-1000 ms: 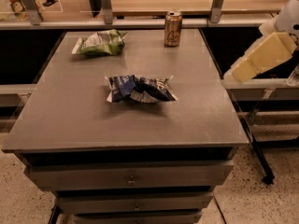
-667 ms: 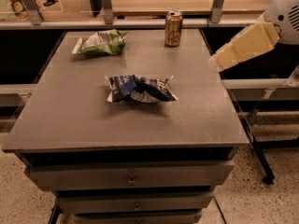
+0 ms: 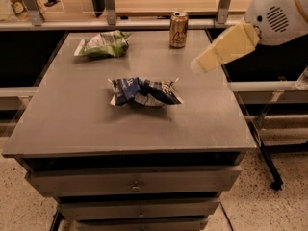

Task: Pick green rice chip bag

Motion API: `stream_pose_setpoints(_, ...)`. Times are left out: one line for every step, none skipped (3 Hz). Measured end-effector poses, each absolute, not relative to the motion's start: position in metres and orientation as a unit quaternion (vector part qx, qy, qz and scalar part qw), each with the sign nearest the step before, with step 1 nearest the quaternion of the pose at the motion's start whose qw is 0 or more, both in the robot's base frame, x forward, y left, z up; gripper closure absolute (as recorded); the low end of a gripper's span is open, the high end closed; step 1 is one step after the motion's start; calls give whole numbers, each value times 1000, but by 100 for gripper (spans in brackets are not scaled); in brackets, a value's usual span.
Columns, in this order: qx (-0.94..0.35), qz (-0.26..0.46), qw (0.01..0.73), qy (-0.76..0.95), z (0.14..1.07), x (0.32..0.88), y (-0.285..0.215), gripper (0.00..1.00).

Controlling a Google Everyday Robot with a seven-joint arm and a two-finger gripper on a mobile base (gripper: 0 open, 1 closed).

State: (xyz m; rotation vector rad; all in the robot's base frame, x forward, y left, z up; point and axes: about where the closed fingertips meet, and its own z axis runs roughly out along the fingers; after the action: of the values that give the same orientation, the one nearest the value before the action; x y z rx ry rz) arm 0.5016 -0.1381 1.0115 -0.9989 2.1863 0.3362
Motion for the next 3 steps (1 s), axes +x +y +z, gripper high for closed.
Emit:
stream_pose_setpoints(-398, 158, 361, 828, 999, 499, -96, 0)
stream_pose_setpoints(-387, 192, 396, 810, 979, 509, -57, 0)
stream_pose_setpoints(-379, 196, 438, 791, 970, 529, -27, 0)
